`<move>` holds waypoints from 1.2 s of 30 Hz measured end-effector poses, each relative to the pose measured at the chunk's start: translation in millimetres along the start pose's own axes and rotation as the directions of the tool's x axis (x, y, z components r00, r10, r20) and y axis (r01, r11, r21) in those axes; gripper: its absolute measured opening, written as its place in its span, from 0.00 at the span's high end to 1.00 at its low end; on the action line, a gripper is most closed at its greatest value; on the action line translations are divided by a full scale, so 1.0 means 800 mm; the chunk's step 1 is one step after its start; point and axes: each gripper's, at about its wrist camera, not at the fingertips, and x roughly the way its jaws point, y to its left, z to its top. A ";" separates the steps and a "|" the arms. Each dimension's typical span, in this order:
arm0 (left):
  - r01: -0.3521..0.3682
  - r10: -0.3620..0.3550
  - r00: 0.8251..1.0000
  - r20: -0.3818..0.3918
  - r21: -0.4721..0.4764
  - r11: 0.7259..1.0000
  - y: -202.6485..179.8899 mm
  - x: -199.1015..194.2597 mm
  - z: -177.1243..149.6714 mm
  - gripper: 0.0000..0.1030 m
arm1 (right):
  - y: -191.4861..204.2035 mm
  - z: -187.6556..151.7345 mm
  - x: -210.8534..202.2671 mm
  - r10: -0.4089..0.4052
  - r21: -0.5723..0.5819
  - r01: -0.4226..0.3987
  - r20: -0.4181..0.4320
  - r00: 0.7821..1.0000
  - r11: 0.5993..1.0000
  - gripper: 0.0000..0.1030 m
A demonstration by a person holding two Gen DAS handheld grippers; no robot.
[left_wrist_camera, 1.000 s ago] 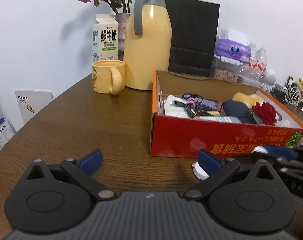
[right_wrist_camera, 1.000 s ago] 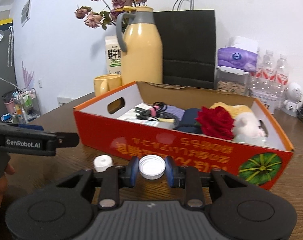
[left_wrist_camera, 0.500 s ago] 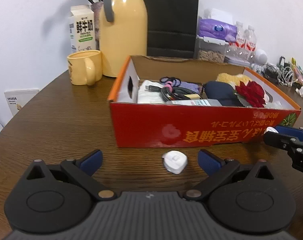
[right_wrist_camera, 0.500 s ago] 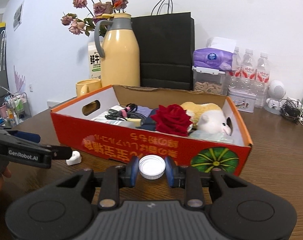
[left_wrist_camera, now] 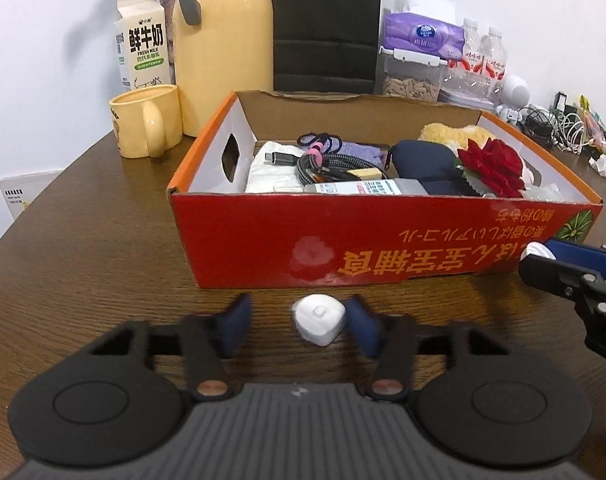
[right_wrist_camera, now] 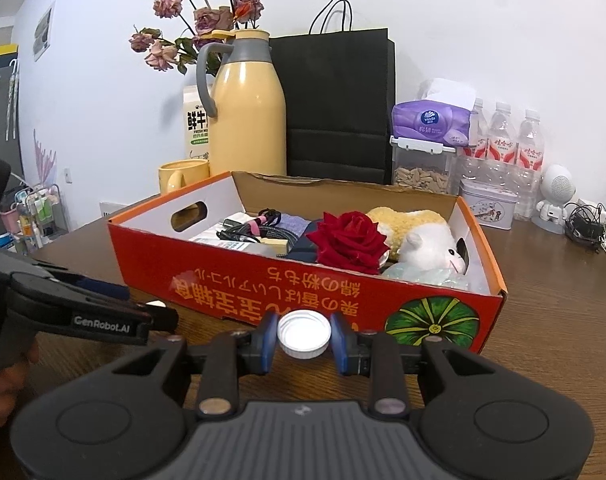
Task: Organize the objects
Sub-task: 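Grasp the other white cap with the left gripper while the right gripper holds its cap, then carry both white caps into the box and open both grippers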
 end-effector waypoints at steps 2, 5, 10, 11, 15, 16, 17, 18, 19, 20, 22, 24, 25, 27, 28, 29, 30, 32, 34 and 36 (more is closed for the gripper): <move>0.013 -0.013 1.000 0.006 0.000 1.000 0.000 -0.002 -0.001 0.72 | 0.001 0.000 0.000 0.000 -0.002 0.000 -0.002 1.000 1.000 0.73; 0.017 -0.017 1.000 0.011 0.004 1.000 -0.001 -0.003 -0.001 0.72 | 0.001 0.000 0.000 0.004 -0.003 -0.004 0.000 1.000 1.000 0.73; 0.008 -0.008 1.000 0.021 -0.010 1.000 0.000 -0.007 -0.002 0.72 | 0.002 0.000 -0.001 0.005 -0.004 -0.005 0.004 1.000 1.000 0.73; 0.010 -0.009 1.000 0.028 -0.011 1.000 0.000 -0.009 -0.003 0.72 | 0.002 0.000 -0.002 0.005 -0.005 -0.005 0.005 1.000 1.000 0.73; 0.015 -0.014 0.998 0.059 -0.015 1.000 -0.003 -0.020 -0.004 0.72 | 0.003 0.001 -0.003 0.007 -0.006 -0.007 0.011 1.000 1.000 0.73; 0.017 -0.016 0.998 0.067 -0.015 1.000 -0.004 -0.023 -0.004 0.72 | 0.003 0.001 -0.004 0.009 -0.004 -0.009 0.013 1.000 1.000 0.73; 0.018 -0.017 0.997 0.077 -0.013 1.000 -0.005 -0.026 -0.004 0.72 | 0.002 0.002 -0.005 0.012 -0.003 -0.012 0.016 1.000 1.000 0.73; 0.020 -0.019 0.996 0.089 -0.013 1.000 -0.006 -0.031 -0.003 0.72 | 0.003 0.003 -0.006 0.015 -0.002 -0.015 0.021 1.000 1.000 0.73; 0.028 -0.026 0.995 0.102 -0.017 0.999 -0.007 -0.036 -0.002 0.72 | 0.003 0.003 -0.008 0.018 0.000 -0.018 0.026 0.999 1.000 0.73; 0.041 -0.038 0.992 0.117 -0.024 0.999 -0.006 -0.042 0.001 0.72 | 0.003 0.005 -0.010 0.020 0.001 -0.020 0.033 0.999 1.000 0.73; 0.057 -0.052 0.988 0.147 -0.032 0.998 -0.006 -0.053 0.008 0.72 | 0.005 0.010 -0.014 0.026 -0.002 -0.026 0.047 0.999 1.000 0.73; 0.066 -0.059 0.982 0.178 -0.031 0.997 -0.007 -0.063 0.020 0.72 | 0.006 0.017 -0.018 0.033 -0.012 -0.033 0.063 0.997 0.999 0.73; 0.069 -0.062 0.979 0.195 -0.029 0.997 -0.008 -0.068 0.028 0.72 | 0.007 0.022 -0.018 0.036 -0.016 -0.035 0.070 0.997 0.999 0.73; 0.067 -0.060 0.972 0.229 -0.021 0.998 -0.010 -0.075 0.044 0.72 | 0.006 0.035 -0.018 0.041 -0.018 -0.040 0.082 0.996 0.999 0.73; 0.065 -0.058 0.968 0.245 -0.019 0.998 -0.012 -0.077 0.052 0.72 | 0.005 0.041 -0.018 0.039 -0.022 -0.037 0.091 0.995 0.999 0.73; 0.066 -0.060 0.964 0.261 -0.018 0.998 -0.013 -0.079 0.062 0.72 | 0.005 0.050 -0.017 0.030 -0.033 -0.026 0.104 0.994 0.999 0.73; 0.069 -0.062 0.960 0.274 -0.016 0.997 -0.015 -0.080 0.070 0.72 | 0.006 0.057 -0.016 0.021 -0.042 -0.016 0.116 0.993 0.999 0.73; 0.070 -0.062 0.953 0.296 -0.014 0.997 -0.018 -0.080 0.084 0.72 | 0.004 0.073 -0.012 0.010 -0.050 -0.003 0.139 0.990 0.999 0.73; 0.072 -0.062 0.949 0.308 -0.020 0.997 -0.020 -0.075 0.097 0.72 | 0.002 0.088 -0.006 0.000 -0.052 0.008 0.158 0.988 0.999 0.73; 0.074 -0.058 0.947 0.316 -0.039 0.997 -0.018 -0.068 0.108 0.72 | -0.003 0.102 0.003 -0.008 -0.042 0.015 0.170 0.985 0.999 0.73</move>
